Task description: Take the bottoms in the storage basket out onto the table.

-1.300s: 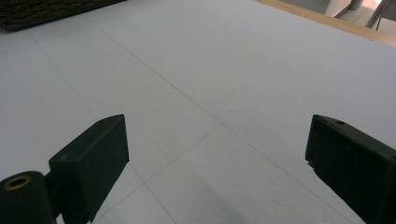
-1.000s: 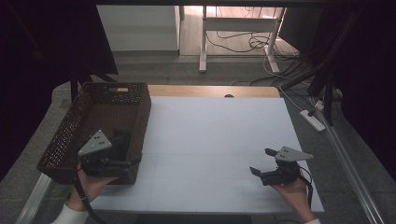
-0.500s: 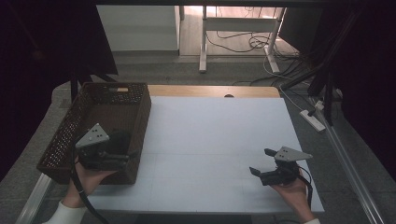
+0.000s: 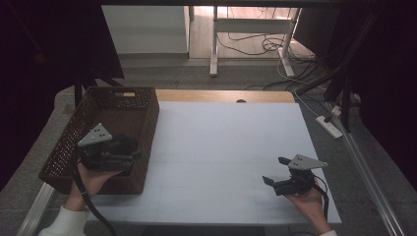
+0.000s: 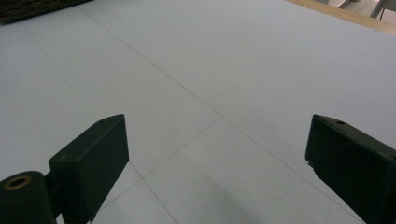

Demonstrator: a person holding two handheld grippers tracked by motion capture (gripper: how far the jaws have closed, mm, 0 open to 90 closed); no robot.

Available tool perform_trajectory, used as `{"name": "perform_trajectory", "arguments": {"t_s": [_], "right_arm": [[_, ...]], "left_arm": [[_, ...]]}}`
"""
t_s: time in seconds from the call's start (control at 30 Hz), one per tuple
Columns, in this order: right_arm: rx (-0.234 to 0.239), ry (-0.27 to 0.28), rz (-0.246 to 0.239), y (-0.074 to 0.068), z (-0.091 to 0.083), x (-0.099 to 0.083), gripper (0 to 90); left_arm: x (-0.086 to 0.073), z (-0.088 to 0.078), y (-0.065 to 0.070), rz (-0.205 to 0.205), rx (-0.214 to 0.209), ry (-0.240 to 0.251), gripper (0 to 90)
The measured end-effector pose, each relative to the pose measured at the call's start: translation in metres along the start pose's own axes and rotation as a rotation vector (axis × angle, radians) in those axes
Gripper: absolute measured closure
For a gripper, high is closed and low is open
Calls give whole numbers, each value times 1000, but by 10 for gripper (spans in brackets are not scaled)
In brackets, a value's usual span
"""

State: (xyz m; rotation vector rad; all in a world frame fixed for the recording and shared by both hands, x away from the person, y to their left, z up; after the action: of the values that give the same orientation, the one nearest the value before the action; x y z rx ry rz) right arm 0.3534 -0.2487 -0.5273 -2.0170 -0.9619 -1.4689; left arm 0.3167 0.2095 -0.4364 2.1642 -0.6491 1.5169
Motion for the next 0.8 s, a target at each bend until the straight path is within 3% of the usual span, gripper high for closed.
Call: {"name": "perform_trajectory", "arguments": {"t_s": [0.43,0.8], "right_arm": [[-1,-8,0,0,0,-1,60],[-3,-23,-1,1,2,-4,60]], "left_arm": [[-1,9,-9,1,0,-21,112],[-3,15,-27,-23,12,-41,111]]}}
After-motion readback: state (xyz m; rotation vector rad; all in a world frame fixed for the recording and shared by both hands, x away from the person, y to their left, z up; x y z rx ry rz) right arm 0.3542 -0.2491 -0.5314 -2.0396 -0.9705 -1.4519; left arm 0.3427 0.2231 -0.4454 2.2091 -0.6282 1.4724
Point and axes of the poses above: each handheld gripper's, and its own axes: z roughly forward along the jaws, x roughly out of its top, y roughly to its right, the point moved 8 cm from there along z, roughly forward along the jaws, and after that the axes turned 13 degrees about y, right-handed, at the moved point
